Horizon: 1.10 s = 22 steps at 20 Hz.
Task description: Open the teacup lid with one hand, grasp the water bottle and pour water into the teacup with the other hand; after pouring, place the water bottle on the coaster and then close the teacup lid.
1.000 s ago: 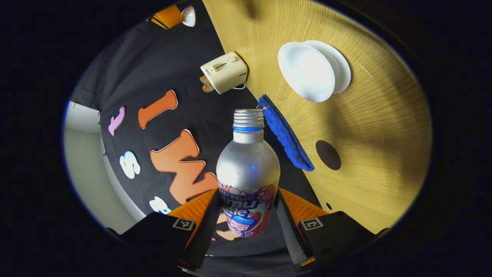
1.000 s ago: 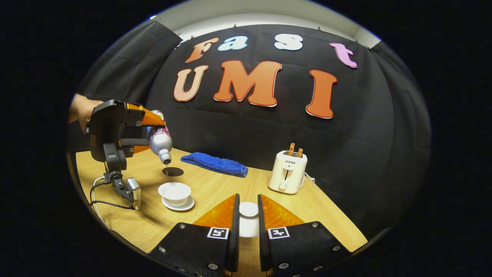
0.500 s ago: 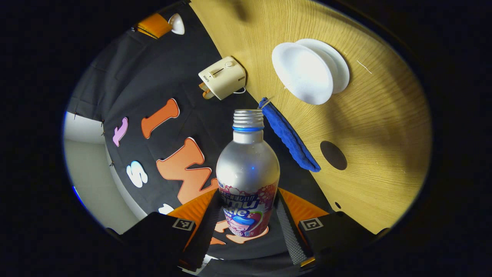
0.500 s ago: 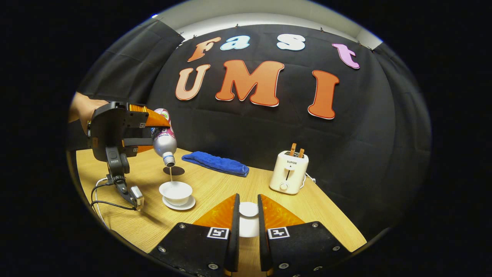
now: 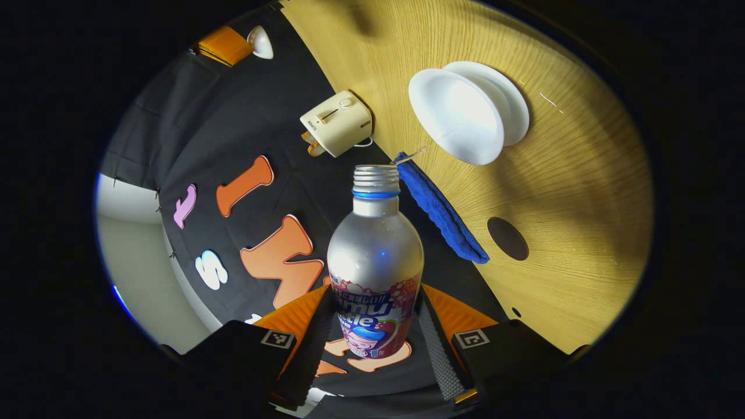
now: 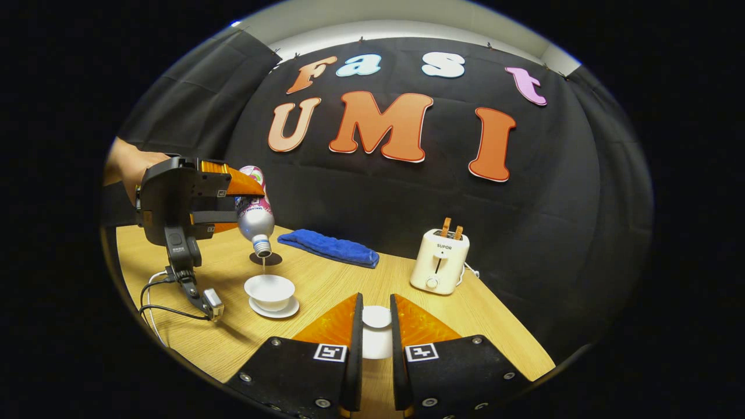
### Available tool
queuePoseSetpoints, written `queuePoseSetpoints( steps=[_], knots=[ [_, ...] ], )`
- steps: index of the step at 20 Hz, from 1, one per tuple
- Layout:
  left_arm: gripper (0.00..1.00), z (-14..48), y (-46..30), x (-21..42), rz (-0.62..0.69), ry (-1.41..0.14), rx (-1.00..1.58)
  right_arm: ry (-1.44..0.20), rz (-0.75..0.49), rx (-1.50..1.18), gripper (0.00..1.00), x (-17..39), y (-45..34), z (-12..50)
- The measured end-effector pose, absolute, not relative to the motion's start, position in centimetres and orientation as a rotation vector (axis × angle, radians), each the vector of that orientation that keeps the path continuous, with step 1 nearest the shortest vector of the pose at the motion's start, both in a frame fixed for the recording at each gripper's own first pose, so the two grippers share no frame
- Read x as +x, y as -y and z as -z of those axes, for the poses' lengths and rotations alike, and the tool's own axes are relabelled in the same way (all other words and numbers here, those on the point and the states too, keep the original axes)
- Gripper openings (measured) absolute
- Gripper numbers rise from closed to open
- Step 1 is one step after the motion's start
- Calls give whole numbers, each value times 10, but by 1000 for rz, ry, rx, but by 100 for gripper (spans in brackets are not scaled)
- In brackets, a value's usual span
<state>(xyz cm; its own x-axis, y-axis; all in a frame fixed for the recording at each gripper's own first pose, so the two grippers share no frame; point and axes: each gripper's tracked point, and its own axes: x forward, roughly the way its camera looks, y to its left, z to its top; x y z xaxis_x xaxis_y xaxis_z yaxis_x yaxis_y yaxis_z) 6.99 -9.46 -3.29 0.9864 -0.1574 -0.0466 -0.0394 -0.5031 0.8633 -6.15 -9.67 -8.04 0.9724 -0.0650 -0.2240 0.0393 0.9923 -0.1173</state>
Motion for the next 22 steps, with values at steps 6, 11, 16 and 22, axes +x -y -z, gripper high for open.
queuePoseSetpoints(
  steps=[6, 11, 16, 22],
  knots=[
    [85, 32, 99, 72, 151, 156, 2102, -231, 47, -118, 22, -61, 94, 80],
    [82, 30, 103, 72, 151, 193, 2058, -241, 48, -108, 22, -61, 94, 81],
    [87, 14, 100, 69, 109, 255, 1897, -239, 50, -86, 23, -56, 92, 80],
    [83, -14, 71, 69, 7, 265, 1520, -239, 61, -38, 23, -46, 82, 76]
  ],
)
